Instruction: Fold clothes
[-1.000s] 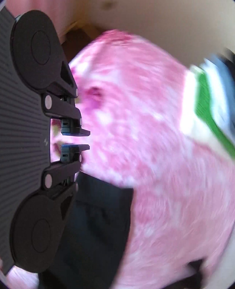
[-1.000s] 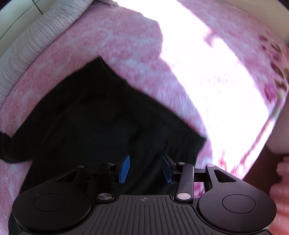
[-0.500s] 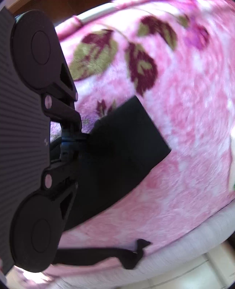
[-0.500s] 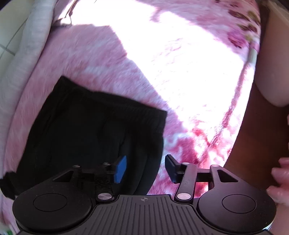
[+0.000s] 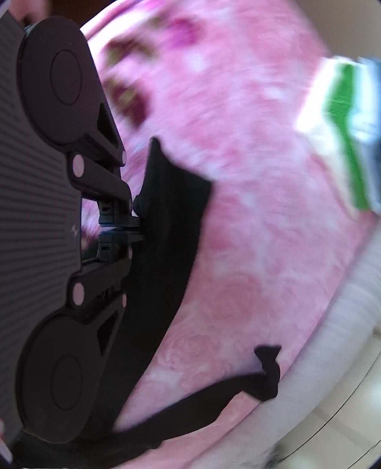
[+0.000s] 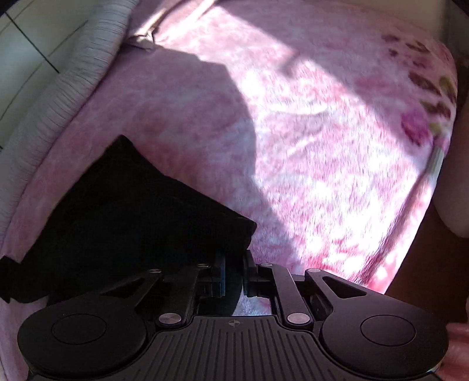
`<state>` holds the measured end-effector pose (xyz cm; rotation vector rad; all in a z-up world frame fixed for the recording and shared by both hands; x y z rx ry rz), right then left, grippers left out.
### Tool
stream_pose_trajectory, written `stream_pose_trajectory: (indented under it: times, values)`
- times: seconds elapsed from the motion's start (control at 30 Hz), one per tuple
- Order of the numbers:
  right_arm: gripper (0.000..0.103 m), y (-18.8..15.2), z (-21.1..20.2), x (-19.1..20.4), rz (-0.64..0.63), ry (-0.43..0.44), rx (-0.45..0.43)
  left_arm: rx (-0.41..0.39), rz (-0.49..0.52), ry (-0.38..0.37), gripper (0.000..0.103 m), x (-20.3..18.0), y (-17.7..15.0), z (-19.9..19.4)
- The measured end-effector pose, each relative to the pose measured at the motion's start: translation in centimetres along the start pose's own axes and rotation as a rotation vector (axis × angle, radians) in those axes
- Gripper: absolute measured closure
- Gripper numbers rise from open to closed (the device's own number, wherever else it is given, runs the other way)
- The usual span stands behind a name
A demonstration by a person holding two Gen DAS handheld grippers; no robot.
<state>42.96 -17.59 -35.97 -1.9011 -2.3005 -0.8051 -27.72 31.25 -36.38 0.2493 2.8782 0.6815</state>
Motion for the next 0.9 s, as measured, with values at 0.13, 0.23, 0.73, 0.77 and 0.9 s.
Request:
stream_pose_trajectory:
  times: [0.13, 0.23, 0.73, 0.77, 0.9]
  values:
    - [0.094, -0.3, -0.6, -1.3, 0.003, -0.022, 0.061, 0.071, 0.125, 0.073, 0.102, 0.2, -2.1, 1.3]
    - [0.093, -2.7, 2.7, -2.4, -0.030, -0.114, 0.119, 0.134, 0.227, 0.149, 0.101, -0.5, -5.2, 3.7]
    - [0.050, 1.9, 1.2, 5.1, -0.228, -0.231, 0.021, 0.025, 0.098, 0.079, 0.091, -5.3, -1.0, -0.9]
    - [0.050, 2.6, 1.9, 6.4, -0.236, -0.192, 0.018, 0.021, 0.107, 0.047, 0.089, -6.8, -0.3, -0.4]
    - [0.050, 5.9, 5.8, 10.9, -0.286, -0.050, 0.007, 0.020, 0.126, -0.057, 0.085, -13.2, 2.9, 2.5]
Point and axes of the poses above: each gripper's, at about its wrist camera, not at the fingertips, and z roughly the way its jaws point, x to its left, y to its top, the point moved 4 cm from there along z, roughly the way its jaws point, and after that the axes turned 3 degrees about z, right-handed, at the moved point
